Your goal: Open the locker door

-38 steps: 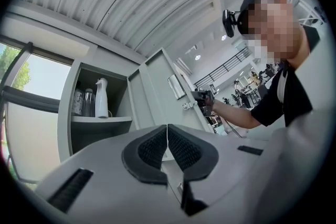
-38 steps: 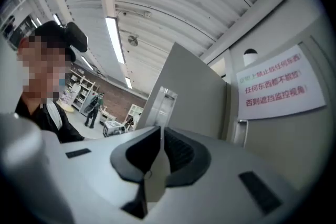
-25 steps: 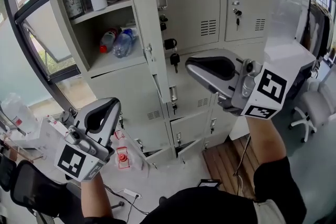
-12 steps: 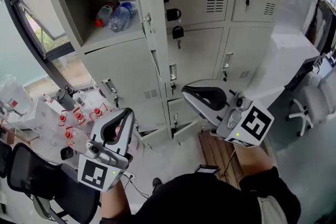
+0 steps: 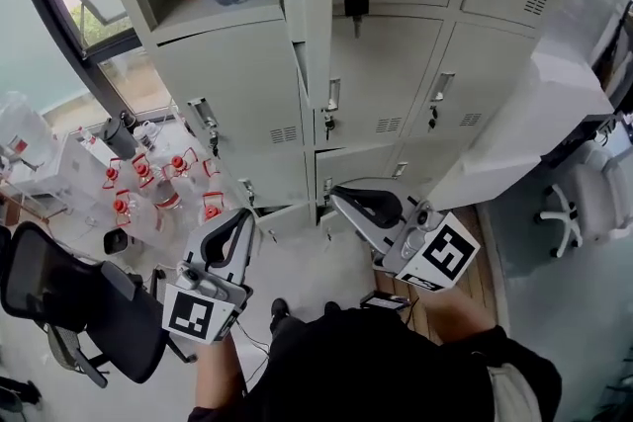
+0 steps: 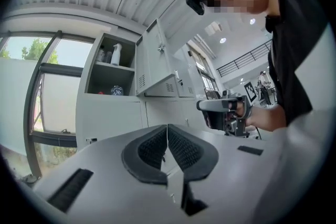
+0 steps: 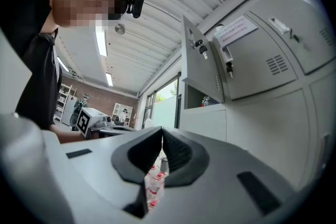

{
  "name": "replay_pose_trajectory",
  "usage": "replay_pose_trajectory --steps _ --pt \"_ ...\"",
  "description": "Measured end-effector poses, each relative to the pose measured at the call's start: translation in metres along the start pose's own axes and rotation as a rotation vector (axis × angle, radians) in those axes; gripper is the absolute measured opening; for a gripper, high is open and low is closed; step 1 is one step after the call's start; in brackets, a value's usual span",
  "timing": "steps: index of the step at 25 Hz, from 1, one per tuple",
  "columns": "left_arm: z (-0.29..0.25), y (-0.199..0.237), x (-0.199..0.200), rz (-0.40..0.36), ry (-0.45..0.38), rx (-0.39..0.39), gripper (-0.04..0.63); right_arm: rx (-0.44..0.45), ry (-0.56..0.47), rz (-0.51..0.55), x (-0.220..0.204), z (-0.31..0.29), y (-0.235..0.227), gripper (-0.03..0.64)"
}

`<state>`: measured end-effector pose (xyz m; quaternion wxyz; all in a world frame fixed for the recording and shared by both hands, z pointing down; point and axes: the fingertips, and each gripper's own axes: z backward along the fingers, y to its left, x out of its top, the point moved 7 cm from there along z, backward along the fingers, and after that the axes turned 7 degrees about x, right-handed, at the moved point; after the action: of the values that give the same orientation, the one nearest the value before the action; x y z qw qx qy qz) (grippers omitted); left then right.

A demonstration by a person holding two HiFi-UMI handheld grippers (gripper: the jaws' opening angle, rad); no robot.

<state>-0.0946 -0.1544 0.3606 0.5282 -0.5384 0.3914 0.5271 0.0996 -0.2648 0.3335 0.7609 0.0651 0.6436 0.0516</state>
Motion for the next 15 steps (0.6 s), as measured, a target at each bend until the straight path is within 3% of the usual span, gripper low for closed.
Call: replay_pose_trajectory --steps 8,11,15 --pt "0.04 -0.023 -0.046 0.078 0.117 -0.008 0.018 -0.004 0.056 -0.136 -0.068 0.004 0.038 0.014" --pt "0.06 -0.018 -0.05 0.121 0.108 0.009 0.018 -0.003 0.064 -0.172 -0.081 -0.001 0.061 0.014" --pt "0.093 -0.016 -0.058 0.132 0.116 -0.024 0.018 -0.047 0.073 -0.197 -0.085 -0.009 0.096 0.014"
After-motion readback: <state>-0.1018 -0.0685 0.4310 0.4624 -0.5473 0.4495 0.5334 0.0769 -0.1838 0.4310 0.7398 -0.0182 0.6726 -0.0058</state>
